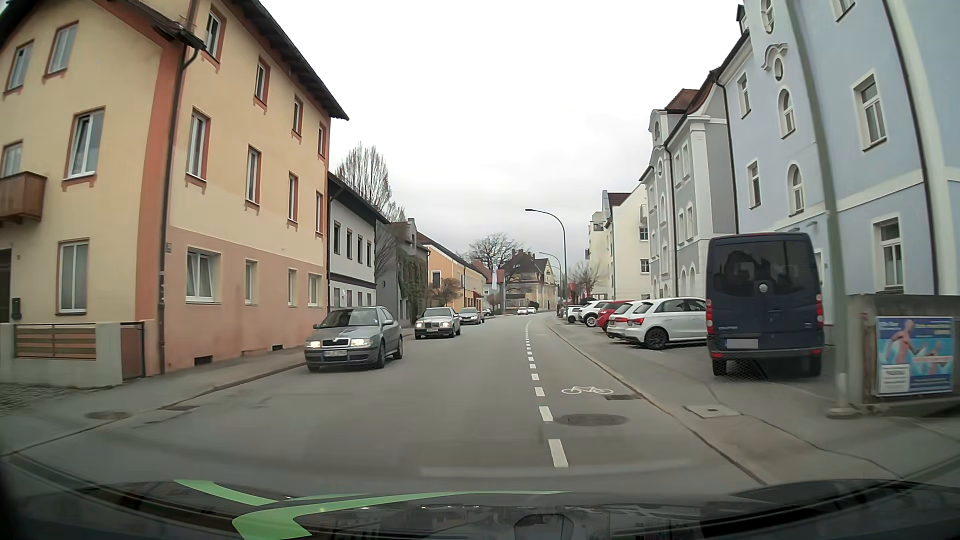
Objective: Follow the waypoints while adhering to traffic rules and regulations
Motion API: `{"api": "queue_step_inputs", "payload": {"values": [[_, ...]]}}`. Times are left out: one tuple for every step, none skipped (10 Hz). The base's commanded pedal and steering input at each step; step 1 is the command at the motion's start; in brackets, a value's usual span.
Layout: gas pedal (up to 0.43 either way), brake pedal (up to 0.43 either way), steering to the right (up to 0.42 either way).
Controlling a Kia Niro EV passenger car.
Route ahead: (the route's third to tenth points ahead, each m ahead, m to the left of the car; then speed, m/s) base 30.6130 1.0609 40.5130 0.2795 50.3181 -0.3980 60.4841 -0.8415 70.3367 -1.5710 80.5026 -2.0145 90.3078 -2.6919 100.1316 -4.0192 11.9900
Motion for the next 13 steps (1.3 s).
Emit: {"api": "queue_step_inputs", "payload": {"values": [[0.150, 0.000, 0.001], [0.150, 0.000, 0.001], [0.150, 0.000, 0.000], [0.150, 0.000, 0.000], [0.150, 0.000, 0.001], [0.150, 0.000, 0.000], [0.150, 0.000, 0.000], [0.150, 0.000, 0.000], [0.150, 0.000, 0.000], [0.150, 0.000, 0.000], [0.150, 0.000, 0.001], [0.150, 0.000, 0.002], [0.150, 0.000, 0.004]]}}
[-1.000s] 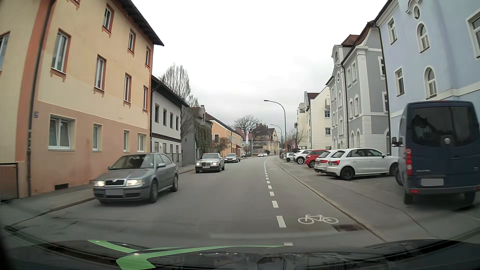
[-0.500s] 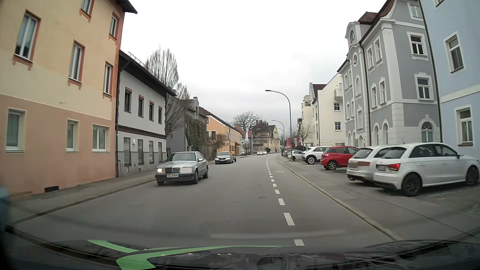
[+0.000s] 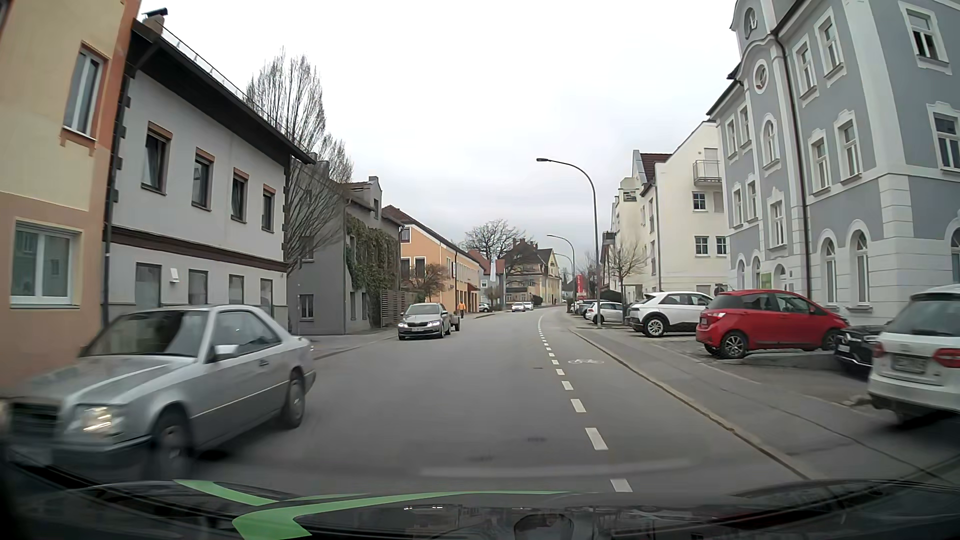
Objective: Follow the waypoints while adhering to traffic rules and regulations
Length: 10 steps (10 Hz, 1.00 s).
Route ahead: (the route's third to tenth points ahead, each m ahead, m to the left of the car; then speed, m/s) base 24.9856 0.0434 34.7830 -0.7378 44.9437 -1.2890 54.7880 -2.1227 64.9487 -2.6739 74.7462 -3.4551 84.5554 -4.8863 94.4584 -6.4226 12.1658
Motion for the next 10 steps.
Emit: {"api": "queue_step_inputs", "payload": {"values": [[0.150, 0.000, 0.005], [0.150, 0.000, 0.006], [0.150, 0.000, 0.006], [0.150, 0.000, 0.007], [0.150, 0.000, 0.008], [0.150, 0.000, 0.008], [0.150, 0.000, 0.008], [0.150, 0.000, 0.008], [0.150, 0.000, 0.008], [0.150, 0.000, 0.008]]}}
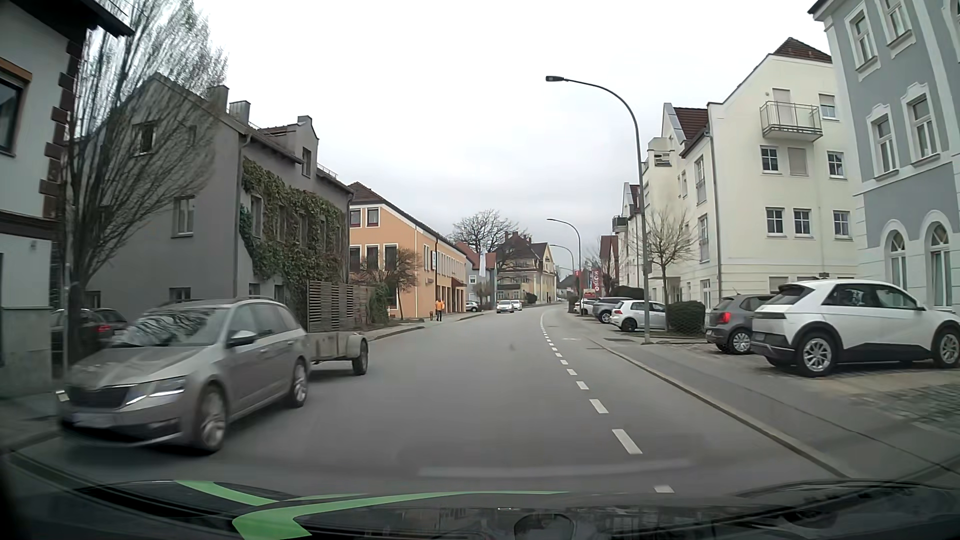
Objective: Follow the waypoints while adhering to traffic rules and regulations
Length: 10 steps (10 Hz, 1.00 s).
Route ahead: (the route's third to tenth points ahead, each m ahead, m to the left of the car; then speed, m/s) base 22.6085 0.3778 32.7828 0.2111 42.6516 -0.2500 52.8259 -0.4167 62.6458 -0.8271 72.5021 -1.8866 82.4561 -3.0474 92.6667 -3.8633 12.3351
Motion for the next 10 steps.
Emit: {"api": "queue_step_inputs", "payload": {"values": [[0.150, 0.000, 0.008], [0.150, 0.000, 0.008], [0.150, 0.000, 0.008], [0.150, 0.000, 0.008], [0.150, 0.000, 0.009], [0.150, 0.000, 0.009], [0.150, 0.000, 0.009], [0.150, 0.000, 0.010], [0.150, 0.000, 0.011], [0.150, 0.000, 0.011]]}}
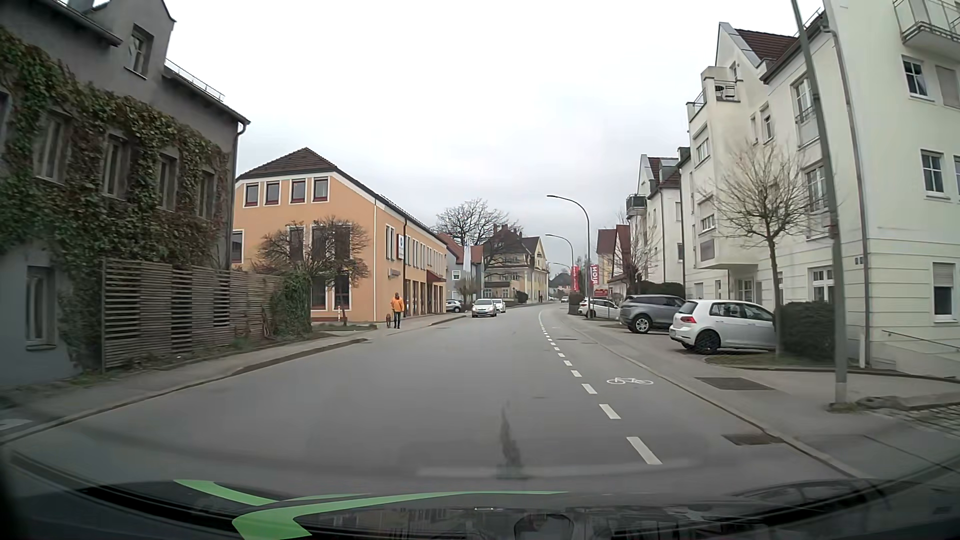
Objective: Follow the waypoints while adhering to traffic rules and regulations
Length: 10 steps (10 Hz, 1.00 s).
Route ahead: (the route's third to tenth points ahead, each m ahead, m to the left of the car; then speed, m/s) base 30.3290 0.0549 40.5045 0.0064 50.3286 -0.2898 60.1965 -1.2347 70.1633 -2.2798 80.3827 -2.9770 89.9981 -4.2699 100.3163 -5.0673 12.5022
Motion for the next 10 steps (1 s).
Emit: {"api": "queue_step_inputs", "payload": {"values": [[0.150, 0.000, 0.011], [0.150, 0.000, 0.009], [0.150, 0.000, 0.009], [0.150, 0.000, 0.009], [0.150, 0.000, 0.010], [0.150, 0.000, 0.010], [0.150, 0.000, 0.010], [0.150, 0.000, 0.010], [0.150, 0.000, 0.010], [0.150, 0.000, 0.010]]}}
